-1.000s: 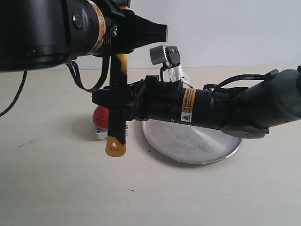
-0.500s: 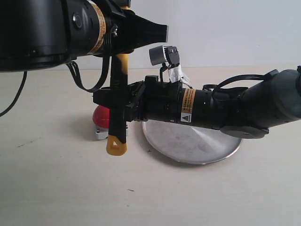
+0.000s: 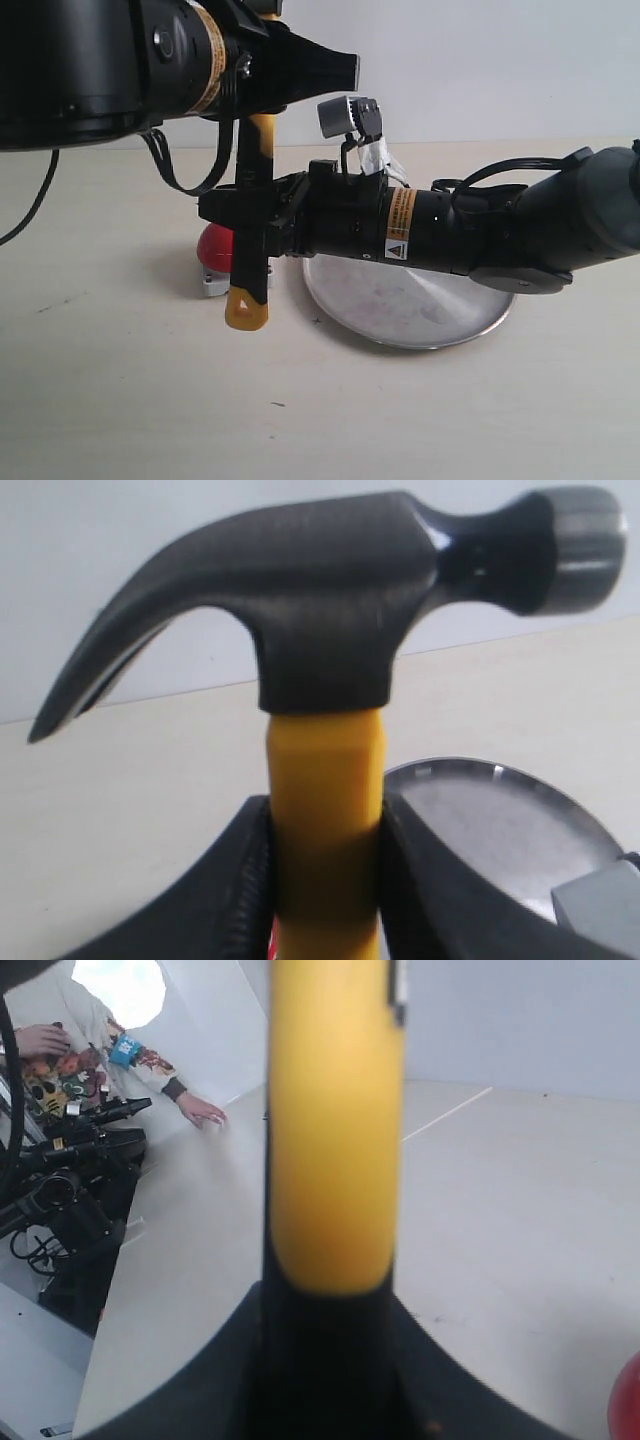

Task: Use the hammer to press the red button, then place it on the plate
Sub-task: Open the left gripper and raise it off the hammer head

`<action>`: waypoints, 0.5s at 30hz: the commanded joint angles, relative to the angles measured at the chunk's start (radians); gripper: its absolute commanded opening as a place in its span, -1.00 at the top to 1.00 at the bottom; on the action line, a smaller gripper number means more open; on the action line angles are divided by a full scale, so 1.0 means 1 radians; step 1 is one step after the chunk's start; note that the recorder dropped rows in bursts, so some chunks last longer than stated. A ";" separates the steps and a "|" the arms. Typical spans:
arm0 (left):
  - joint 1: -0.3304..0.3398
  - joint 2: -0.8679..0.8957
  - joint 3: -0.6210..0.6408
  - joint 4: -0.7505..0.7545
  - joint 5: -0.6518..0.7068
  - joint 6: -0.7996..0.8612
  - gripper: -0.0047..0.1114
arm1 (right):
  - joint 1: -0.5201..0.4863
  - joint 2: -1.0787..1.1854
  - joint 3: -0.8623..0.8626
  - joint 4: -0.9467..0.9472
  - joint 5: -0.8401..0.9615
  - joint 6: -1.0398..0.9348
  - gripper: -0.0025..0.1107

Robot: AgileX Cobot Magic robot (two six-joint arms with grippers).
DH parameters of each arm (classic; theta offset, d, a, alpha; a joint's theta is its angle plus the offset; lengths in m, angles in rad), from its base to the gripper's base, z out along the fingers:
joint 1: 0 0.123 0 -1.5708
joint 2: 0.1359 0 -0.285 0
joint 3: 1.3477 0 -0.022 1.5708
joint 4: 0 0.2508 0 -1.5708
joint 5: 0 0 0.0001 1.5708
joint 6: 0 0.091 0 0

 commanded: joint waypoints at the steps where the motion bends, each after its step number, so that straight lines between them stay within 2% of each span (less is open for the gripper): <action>1: -0.002 -0.012 -0.011 0.039 -0.054 0.002 0.04 | -0.002 0.001 -0.006 -0.015 0.024 0.021 0.96; 4: -0.002 -0.012 -0.011 0.039 -0.048 0.017 -0.47 | -0.002 0.001 -0.006 -0.015 0.024 0.021 0.96; 6: -0.002 -0.012 -0.011 0.039 -0.023 0.015 -0.61 | -0.002 0.001 -0.006 -0.015 0.024 0.021 0.96; 15: -0.002 -0.036 -0.011 0.037 0.144 0.173 -0.66 | -0.002 0.001 -0.006 0.004 0.026 0.021 0.96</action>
